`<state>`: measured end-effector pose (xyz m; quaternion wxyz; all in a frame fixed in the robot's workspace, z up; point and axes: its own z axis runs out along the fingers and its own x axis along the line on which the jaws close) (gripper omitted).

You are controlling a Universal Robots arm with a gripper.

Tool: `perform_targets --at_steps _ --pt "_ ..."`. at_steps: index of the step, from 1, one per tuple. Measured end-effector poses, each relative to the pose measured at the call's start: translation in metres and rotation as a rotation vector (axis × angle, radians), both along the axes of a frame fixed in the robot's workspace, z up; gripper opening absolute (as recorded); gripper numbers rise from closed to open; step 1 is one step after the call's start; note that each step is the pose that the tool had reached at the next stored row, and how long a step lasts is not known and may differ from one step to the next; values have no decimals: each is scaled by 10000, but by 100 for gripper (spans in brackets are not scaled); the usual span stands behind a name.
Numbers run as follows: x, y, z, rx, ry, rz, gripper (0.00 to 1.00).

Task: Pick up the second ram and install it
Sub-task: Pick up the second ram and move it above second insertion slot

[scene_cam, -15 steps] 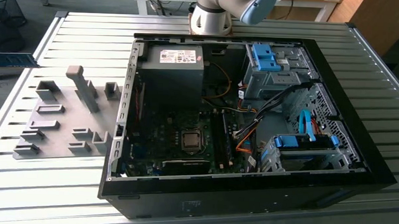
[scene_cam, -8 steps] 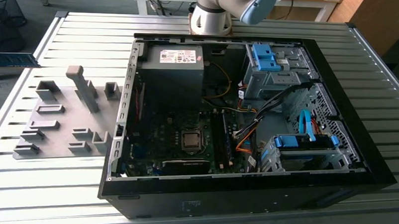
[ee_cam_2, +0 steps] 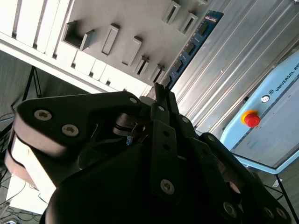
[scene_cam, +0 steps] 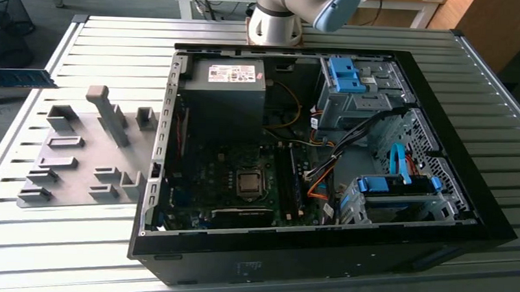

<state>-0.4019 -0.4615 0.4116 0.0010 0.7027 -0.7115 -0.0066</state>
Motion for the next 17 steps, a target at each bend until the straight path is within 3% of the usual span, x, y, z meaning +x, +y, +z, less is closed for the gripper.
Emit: perform_targets --at_steps 17 --pt "108 0 0 0 0 0 14"
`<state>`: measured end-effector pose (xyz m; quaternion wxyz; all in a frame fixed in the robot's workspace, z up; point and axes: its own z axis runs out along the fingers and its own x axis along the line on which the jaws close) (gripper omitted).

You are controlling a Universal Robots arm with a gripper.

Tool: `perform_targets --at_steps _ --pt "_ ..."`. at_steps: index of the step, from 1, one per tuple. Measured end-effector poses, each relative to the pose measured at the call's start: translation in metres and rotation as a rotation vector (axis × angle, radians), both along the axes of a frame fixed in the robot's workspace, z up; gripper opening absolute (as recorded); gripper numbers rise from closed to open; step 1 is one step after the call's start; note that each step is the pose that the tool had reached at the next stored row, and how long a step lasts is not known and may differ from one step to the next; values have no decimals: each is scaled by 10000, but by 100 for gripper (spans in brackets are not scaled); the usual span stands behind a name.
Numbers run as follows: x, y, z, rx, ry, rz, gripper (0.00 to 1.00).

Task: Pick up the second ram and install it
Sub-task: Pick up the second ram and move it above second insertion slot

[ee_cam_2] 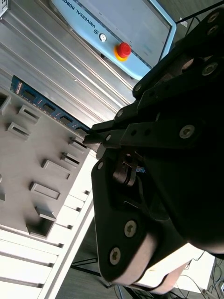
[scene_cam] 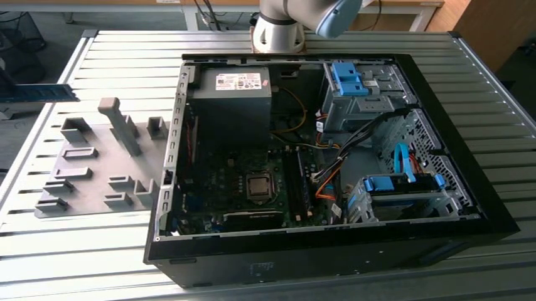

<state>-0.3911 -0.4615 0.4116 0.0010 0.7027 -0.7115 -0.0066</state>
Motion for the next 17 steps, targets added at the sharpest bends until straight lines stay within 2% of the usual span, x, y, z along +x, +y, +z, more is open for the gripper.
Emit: perform_targets --at_steps 17 --pt "87 0 0 0 0 0 14"
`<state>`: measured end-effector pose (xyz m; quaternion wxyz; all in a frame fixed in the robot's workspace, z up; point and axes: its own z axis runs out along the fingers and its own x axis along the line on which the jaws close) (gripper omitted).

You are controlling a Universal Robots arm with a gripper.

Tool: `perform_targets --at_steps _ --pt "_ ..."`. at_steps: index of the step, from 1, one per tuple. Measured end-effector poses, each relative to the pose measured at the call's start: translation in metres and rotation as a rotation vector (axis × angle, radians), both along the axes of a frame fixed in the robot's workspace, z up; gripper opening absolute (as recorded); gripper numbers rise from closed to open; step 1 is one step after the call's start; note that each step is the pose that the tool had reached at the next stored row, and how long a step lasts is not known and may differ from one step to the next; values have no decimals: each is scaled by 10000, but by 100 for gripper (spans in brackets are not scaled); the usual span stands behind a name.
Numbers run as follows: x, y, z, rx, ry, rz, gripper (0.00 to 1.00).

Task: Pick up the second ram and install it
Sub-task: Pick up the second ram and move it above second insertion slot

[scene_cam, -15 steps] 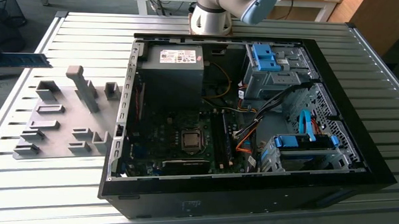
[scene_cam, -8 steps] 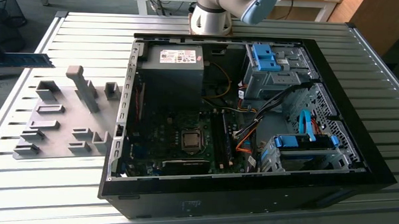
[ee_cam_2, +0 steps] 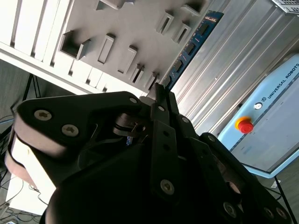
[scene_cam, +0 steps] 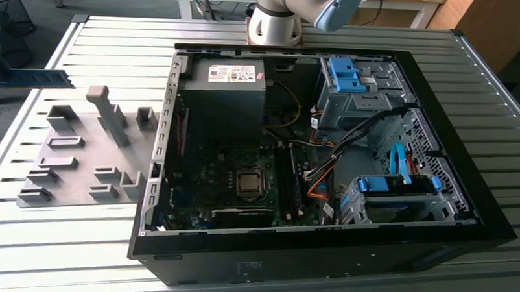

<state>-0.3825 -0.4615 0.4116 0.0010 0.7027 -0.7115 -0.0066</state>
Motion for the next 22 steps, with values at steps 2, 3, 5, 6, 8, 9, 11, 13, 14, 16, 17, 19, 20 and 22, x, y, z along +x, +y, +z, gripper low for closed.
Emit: perform_targets --at_steps 2,3,5,6,8,9,11,13,14,16,17,19,20,22 --pt "11 0 0 0 0 0 14" --pt "16 0 1 -1 1 0 14" --pt "25 0 0 0 0 0 14" --pt "30 0 0 0 0 0 14" --pt "39 0 0 0 0 0 14" --pt "44 0 0 -1 1 0 14" --pt "54 0 1 -1 1 0 14" --pt "64 0 0 -1 0 0 14" --pt "69 0 1 -1 1 0 14" --pt "79 0 0 0 0 0 14" --pt "84 0 0 0 0 0 14" --pt "94 0 0 -1 0 0 14" --pt "99 0 0 0 0 0 14" --pt "109 0 0 0 0 0 14"
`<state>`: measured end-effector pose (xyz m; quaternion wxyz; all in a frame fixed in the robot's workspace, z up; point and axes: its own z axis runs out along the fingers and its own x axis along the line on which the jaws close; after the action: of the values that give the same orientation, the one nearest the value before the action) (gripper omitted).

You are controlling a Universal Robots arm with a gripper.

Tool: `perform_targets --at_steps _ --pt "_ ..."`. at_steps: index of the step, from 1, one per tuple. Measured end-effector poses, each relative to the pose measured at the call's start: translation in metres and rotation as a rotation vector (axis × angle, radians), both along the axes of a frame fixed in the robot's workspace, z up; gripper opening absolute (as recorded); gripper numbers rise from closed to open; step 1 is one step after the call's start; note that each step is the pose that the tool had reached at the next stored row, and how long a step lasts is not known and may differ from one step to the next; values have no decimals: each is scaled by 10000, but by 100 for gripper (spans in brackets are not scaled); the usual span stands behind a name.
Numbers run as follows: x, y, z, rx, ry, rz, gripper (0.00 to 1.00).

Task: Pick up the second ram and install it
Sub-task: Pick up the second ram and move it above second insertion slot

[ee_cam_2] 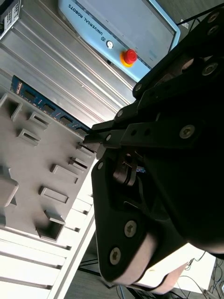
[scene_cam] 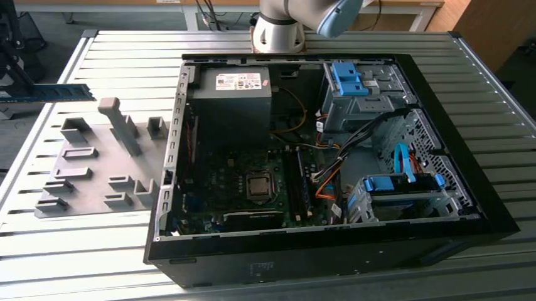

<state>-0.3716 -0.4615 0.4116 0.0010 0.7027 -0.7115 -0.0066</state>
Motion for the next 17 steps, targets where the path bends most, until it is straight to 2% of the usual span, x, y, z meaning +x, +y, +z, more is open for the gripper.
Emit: perform_targets --at_steps 17 --pt "110 0 0 0 0 -1 14"
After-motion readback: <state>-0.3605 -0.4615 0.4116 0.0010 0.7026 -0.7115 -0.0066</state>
